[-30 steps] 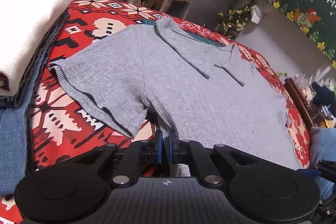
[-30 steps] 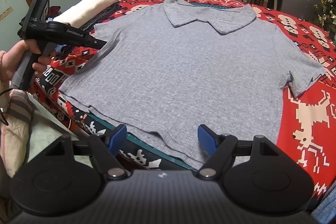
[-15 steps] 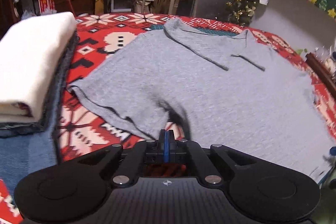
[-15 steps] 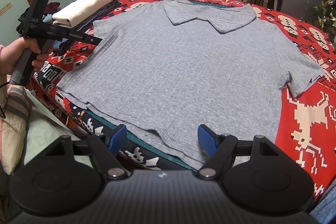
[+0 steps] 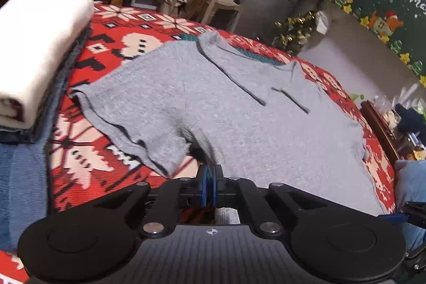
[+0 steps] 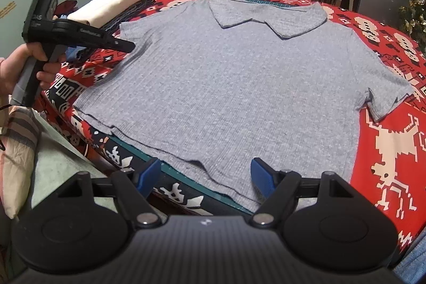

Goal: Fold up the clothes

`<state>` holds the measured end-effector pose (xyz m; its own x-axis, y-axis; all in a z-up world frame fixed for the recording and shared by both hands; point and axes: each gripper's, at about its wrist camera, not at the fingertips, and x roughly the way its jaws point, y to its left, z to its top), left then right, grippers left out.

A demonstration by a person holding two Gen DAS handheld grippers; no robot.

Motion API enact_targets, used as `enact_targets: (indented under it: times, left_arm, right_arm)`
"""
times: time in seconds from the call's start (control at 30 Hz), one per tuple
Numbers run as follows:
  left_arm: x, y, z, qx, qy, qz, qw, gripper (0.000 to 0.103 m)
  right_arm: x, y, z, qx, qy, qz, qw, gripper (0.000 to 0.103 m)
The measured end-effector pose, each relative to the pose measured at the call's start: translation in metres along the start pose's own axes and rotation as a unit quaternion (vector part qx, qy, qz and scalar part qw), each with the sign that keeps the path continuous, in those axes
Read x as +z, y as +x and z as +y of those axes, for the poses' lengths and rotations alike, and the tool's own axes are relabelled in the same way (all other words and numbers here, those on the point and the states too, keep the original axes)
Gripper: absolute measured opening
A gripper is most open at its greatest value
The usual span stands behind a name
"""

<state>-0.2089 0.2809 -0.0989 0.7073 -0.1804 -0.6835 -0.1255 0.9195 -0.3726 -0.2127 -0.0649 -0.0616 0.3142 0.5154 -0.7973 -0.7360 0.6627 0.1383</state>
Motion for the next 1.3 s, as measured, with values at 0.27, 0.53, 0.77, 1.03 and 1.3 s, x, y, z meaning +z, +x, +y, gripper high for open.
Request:
enact_targets:
  times: [0.27, 0.53, 0.77, 1.03, 1.3]
  left_arm:
    - [-0.001, 0.01, -0.016, 0.026, 0.046, 0.015, 0.9985, 0.005]
    - [-0.008, 0.0, -0.01, 0.056, 0.06, 0.003, 0.9967, 0.001]
    - [-0.015, -0.012, 0.009, 0.077, 0.049, -0.005, 0.9958, 0.001]
    - [-0.019, -0.014, -0.007, 0.071, 0.091, 0.007, 0.9934, 0.004]
    - [-0.029, -0.025, -0.004, 0.04, 0.042, 0.015, 0.9982, 0.007]
  right_arm:
    - [0.0, 0.002, 0.0, 0.002, 0.0, 0.003, 1.0, 0.078]
    - [0.0, -0.001, -0.001, 0.0, 0.001, -0.001, 1.0, 0.078]
    - [0.001, 0.0, 0.0, 0.0, -0.003, -0.001, 1.0, 0.078]
    - [0.002, -0.003, -0.003, -0.005, 0.006, -0.01, 1.0, 0.078]
    - [0.002, -0.004, -0.003, -0.003, 0.007, -0.011, 1.0, 0.078]
